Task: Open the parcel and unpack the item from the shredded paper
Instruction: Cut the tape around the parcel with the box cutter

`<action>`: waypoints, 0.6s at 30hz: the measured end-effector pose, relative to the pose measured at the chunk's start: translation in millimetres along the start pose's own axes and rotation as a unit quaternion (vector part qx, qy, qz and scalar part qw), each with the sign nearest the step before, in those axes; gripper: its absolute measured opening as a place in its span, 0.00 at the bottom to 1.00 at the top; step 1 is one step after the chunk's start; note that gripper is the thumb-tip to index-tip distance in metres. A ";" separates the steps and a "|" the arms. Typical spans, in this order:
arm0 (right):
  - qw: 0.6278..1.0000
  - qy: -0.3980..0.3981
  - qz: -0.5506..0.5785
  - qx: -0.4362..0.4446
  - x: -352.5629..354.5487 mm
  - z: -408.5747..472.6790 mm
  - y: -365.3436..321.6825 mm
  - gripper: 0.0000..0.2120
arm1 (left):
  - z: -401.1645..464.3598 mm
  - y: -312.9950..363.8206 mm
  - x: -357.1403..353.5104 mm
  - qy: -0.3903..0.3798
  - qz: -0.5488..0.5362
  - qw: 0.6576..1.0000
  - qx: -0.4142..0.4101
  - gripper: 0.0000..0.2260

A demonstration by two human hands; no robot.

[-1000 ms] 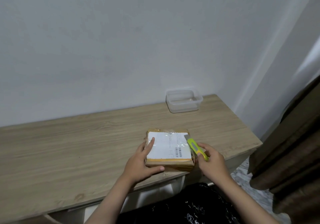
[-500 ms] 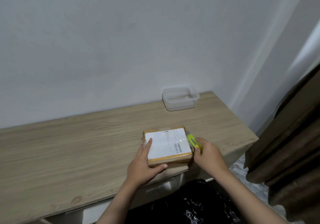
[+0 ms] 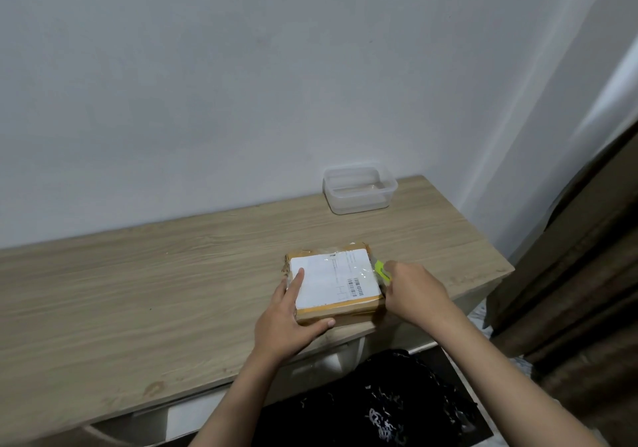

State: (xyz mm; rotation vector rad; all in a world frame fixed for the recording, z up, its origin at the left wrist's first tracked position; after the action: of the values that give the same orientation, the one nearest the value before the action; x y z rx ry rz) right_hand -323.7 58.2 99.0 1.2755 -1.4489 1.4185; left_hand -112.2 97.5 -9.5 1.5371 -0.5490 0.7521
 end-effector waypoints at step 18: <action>1.000 -0.008 -0.012 0.006 -3.6 -6.4 -1.3 0.11 | 0.3 -0.1 -1.6 0.003 -0.003 1.000 0.003 0.47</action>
State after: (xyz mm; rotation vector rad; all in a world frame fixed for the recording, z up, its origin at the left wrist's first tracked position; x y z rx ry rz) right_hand -322.4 65.2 96.7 1.3108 -1.4329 1.4069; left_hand -113.1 97.1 -10.7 1.5415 -0.5386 0.7544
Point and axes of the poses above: each hand's wrist, its own z-axis towards the middle knuckle, its own x-axis out of the back of the hand, y = z × x, the point moved 2 cm from there along z, towards the middle knuckle, and after that the axes turned 1 degree about y, right-handed, at the moved point
